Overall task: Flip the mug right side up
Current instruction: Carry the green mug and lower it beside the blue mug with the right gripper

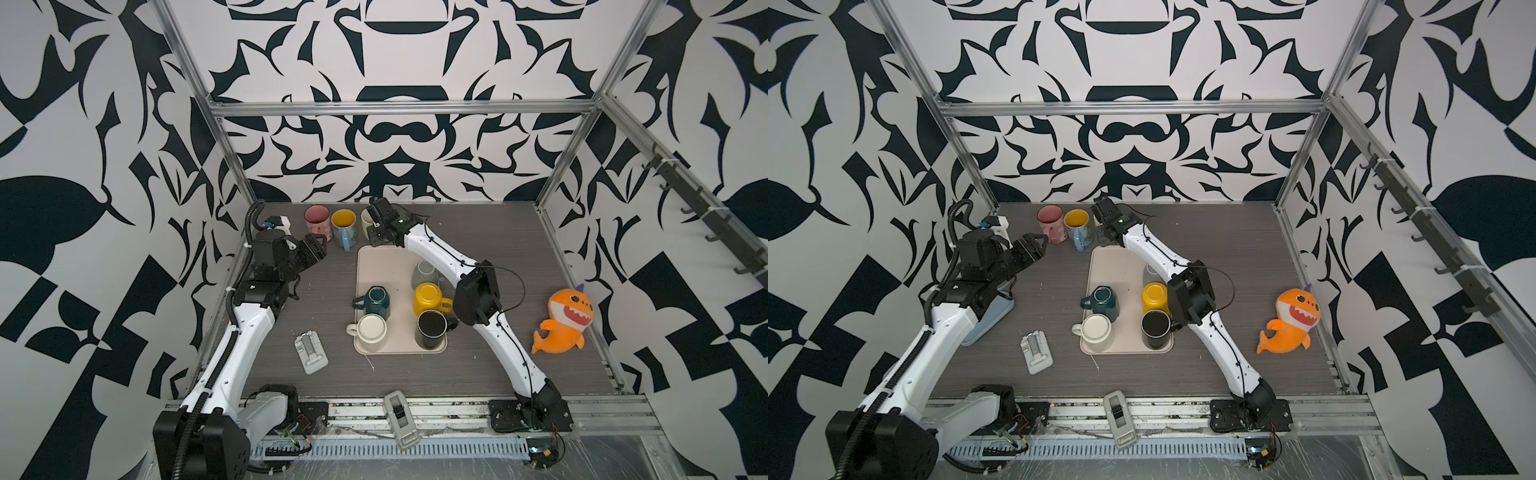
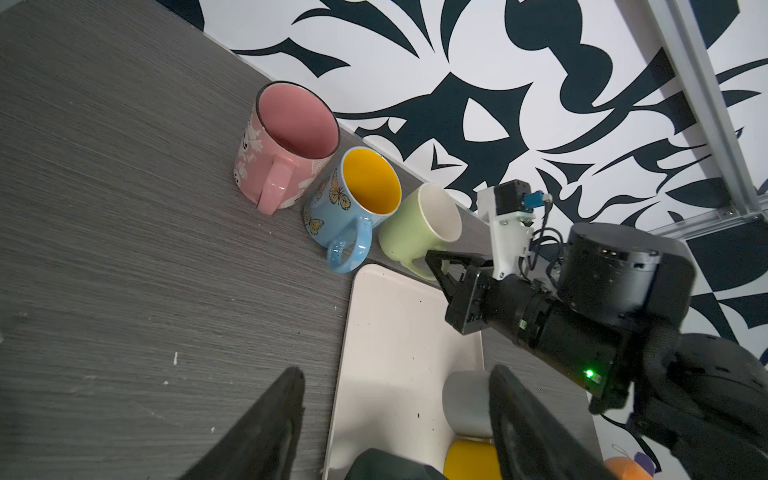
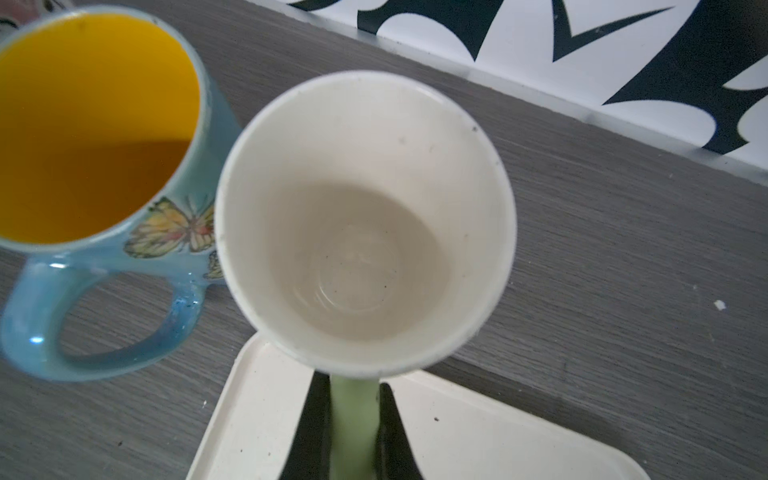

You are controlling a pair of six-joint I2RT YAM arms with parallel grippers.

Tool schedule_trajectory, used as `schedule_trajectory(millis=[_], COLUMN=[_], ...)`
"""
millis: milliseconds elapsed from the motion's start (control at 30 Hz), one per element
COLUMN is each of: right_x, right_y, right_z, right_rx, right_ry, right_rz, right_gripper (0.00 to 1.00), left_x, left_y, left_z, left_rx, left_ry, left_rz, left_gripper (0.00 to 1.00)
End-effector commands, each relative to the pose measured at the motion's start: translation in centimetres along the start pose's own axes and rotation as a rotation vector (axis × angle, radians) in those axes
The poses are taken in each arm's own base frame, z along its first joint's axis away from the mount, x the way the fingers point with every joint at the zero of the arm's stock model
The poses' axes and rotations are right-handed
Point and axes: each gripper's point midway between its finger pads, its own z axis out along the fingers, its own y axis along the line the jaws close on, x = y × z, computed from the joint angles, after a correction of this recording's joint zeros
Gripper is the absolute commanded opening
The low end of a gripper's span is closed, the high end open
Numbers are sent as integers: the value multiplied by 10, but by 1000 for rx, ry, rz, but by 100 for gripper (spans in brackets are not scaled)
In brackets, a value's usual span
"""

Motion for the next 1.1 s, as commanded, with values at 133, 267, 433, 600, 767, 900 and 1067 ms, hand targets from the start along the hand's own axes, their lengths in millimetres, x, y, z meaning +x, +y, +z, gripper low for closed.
schedule_trajectory(millis=[133, 267, 433, 600, 767, 900, 1067], right_x=[-77, -74, -72, -73, -71, -69, -67], right_y=[9, 9, 10, 12, 12, 13, 13], right_z=[-48, -41, -34, -31, -27, -24, -21], right_rx=[-51, -50, -52, -56, -56, -55, -54], right_ry=[-249, -244, -245, -252, -247, -243, -239], right_rz=[93, 99, 109, 115, 117, 116, 119], right_gripper=[0, 0, 0, 0, 1, 6, 15], left_x=[6, 7, 8, 12, 15, 16, 16], left_y=[4, 6, 9, 13, 16, 17, 20], left_z=[-5, -6, -6, -6, -6, -7, -8], left_rx=[1, -2, -10, -19, -23, -26, -31], left_ry=[14, 12, 17, 22, 29, 27, 26], left_rz=[10, 11, 12, 12, 10, 9, 7], left_gripper=[73, 74, 74, 74, 74, 74, 74])
